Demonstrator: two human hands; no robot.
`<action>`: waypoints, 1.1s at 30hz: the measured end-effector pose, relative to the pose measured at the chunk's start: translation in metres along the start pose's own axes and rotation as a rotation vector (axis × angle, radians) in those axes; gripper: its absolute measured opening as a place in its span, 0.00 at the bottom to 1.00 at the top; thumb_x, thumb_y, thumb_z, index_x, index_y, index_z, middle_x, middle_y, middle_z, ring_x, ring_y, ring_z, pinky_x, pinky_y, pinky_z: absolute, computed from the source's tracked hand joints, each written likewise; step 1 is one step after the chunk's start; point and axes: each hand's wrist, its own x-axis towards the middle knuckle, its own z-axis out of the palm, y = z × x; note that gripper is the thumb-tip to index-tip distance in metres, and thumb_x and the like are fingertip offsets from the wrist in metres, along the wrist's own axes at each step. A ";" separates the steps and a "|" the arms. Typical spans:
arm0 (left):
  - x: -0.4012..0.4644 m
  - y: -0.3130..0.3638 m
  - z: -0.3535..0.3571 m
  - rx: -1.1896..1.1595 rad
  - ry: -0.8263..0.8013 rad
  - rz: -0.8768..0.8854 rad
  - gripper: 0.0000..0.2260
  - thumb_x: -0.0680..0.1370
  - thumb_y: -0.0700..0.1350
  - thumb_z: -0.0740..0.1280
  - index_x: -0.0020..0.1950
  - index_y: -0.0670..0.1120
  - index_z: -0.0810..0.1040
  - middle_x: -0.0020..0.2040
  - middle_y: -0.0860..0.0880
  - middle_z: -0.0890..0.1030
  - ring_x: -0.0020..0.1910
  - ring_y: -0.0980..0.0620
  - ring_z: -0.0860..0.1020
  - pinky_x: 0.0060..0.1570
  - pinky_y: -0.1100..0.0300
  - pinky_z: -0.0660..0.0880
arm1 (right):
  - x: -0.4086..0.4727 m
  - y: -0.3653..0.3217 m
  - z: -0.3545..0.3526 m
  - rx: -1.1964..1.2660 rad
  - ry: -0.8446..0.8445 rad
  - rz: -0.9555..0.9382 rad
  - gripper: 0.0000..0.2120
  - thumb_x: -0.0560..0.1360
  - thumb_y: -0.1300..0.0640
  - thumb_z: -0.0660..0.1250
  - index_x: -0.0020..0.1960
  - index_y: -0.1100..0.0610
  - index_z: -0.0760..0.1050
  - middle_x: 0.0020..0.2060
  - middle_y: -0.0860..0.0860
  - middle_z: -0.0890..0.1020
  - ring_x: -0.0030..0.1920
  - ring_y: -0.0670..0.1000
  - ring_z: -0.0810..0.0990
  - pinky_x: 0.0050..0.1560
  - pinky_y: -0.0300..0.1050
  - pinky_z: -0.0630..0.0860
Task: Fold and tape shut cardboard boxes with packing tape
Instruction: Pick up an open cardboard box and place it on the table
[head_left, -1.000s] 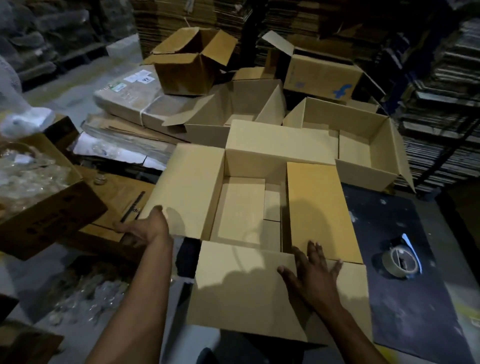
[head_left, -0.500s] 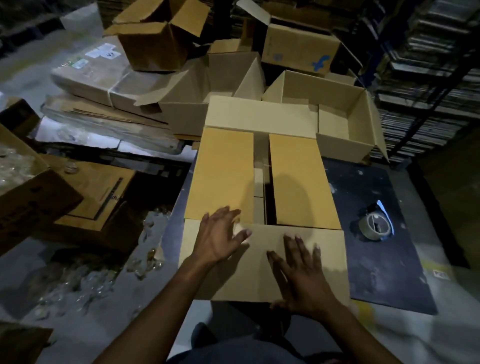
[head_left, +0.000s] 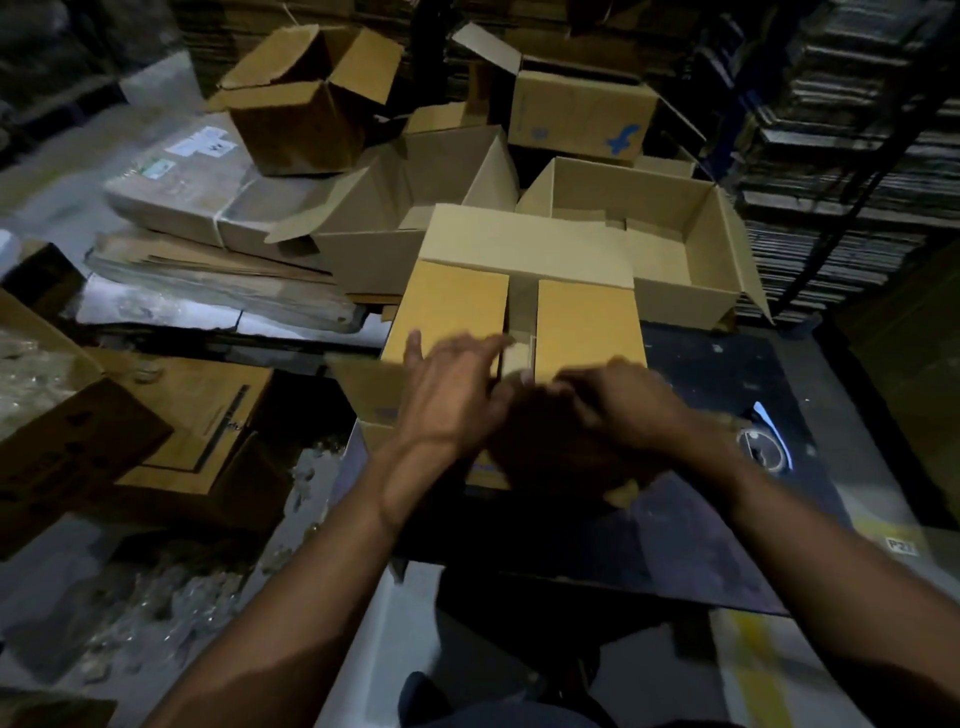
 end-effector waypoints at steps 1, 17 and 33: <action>0.004 0.002 0.009 0.043 0.147 -0.034 0.24 0.86 0.63 0.62 0.80 0.56 0.74 0.80 0.47 0.75 0.84 0.43 0.66 0.85 0.34 0.46 | 0.023 0.013 -0.008 0.012 0.020 0.060 0.10 0.86 0.45 0.60 0.57 0.43 0.80 0.42 0.46 0.83 0.43 0.49 0.82 0.38 0.44 0.73; -0.029 -0.029 0.165 0.077 -0.227 -0.206 0.37 0.84 0.69 0.39 0.90 0.54 0.45 0.90 0.45 0.40 0.88 0.43 0.37 0.82 0.28 0.39 | 0.097 0.059 0.119 0.985 0.257 0.764 0.13 0.85 0.51 0.67 0.46 0.57 0.83 0.46 0.56 0.87 0.52 0.61 0.86 0.54 0.53 0.81; -0.006 0.013 0.245 0.312 -0.235 -0.040 0.36 0.87 0.70 0.41 0.90 0.52 0.49 0.90 0.40 0.45 0.89 0.41 0.43 0.77 0.20 0.41 | -0.121 0.252 0.100 0.807 1.001 1.534 0.49 0.71 0.31 0.72 0.83 0.44 0.52 0.83 0.63 0.52 0.80 0.73 0.58 0.77 0.74 0.59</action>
